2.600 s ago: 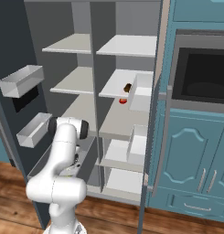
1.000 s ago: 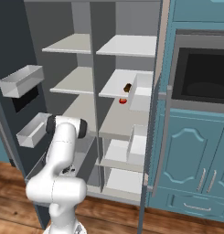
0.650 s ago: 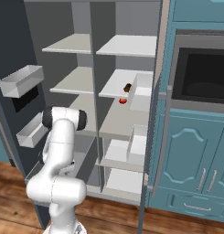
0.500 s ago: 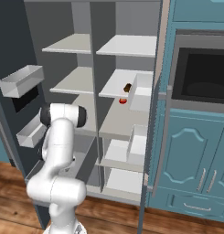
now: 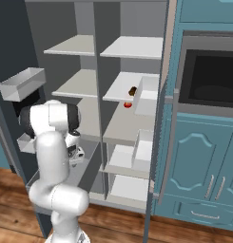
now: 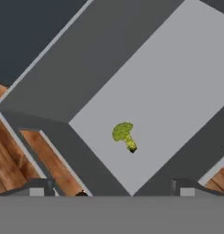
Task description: Take the broccoli and sweet potato from the fridge shelf and place them in the freezer drawer to begin freezing them.
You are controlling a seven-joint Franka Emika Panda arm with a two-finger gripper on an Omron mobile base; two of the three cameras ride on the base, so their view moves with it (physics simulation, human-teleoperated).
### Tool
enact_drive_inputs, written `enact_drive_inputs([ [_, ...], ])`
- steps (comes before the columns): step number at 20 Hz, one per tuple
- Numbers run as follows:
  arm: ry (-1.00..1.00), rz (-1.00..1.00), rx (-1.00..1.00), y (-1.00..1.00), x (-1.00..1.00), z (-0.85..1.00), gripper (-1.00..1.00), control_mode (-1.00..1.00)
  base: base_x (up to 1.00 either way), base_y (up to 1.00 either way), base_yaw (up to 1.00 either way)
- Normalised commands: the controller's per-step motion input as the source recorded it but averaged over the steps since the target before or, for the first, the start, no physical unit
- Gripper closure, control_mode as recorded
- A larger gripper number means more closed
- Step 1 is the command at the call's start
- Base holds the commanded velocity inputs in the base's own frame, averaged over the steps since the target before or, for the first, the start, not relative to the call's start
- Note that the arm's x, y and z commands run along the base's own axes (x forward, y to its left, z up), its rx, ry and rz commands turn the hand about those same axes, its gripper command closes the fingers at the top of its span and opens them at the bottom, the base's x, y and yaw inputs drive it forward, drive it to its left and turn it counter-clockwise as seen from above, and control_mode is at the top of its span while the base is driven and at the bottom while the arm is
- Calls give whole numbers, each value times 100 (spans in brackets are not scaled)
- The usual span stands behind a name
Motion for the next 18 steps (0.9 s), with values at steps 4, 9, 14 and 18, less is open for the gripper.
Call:
enact_drive_inputs([
  [4,-8,-13,3,-41,-59,96,-100,-100,0,0,0],
  [9,-9,-13,1,-39,-65,100,-100,-100,0,0,0],
  [14,-6,-14,0,-41,-54,100,-100,-100,0,0,0],
  [18,-1,-16,1,-43,-45,100,-100,-100,0,0,0],
])
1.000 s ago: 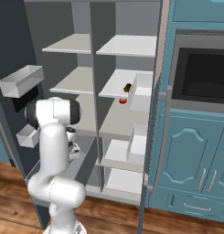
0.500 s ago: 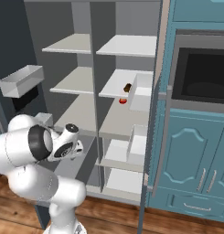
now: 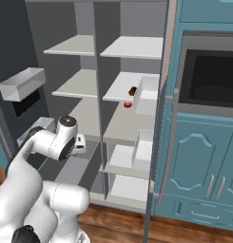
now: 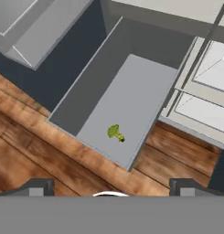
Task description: Take the broccoli and sweet potato from the fridge shelf and place them in the freezer drawer to begin freezing them.
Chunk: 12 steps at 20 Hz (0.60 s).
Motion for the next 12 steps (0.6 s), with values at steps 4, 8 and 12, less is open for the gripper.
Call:
enact_drive_inputs([
  [4,-3,-18,0,-35,-74,78,-100,-100,0,0,0],
  [8,-9,-18,0,-26,-99,47,-100,-100,0,0,0],
  [12,-3,-19,2,-7,-92,21,-100,-100,0,0,0],
])
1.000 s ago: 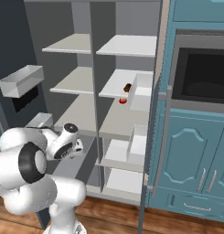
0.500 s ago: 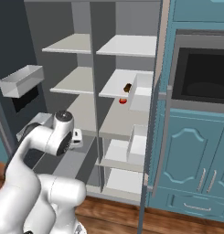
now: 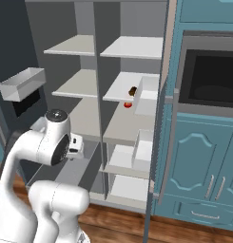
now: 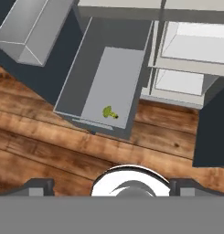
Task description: Take the broccoli and sweet potato from the fridge shelf and place them in the freezer drawer to begin freezing them.
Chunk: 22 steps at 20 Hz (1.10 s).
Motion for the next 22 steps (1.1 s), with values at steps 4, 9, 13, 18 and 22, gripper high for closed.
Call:
enact_drive_inputs([
  [4,0,-15,1,1,-50,0,-100,-100,0,0,0],
  [9,8,-3,0,4,-2,-12,-100,-100,0,0,0],
  [13,1,0,0,0,10,-7,-100,-100,0,0,0],
  [18,0,0,0,-3,2,-2,-100,100,12,-44,0],
  [22,0,0,0,0,0,0,-100,100,40,-37,1],
])
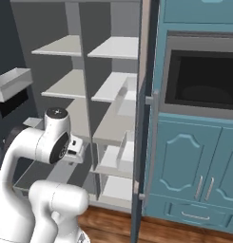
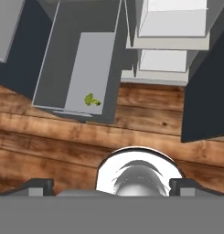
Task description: Take the broccoli and sweet potato from the fridge shelf and place them in the freezer drawer to begin freezing them.
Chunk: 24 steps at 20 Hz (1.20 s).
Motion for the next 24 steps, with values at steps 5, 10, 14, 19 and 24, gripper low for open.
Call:
enact_drive_inputs([
  [5,0,0,0,0,0,0,-100,100,62,-6,1],
  [10,0,0,0,0,0,0,-100,100,43,-7,0],
  [14,0,0,0,0,0,0,-100,100,42,-1,0],
  [19,0,0,0,0,0,0,-100,100,41,0,0],
  [24,0,0,0,0,0,0,-100,100,29,0,0],
])
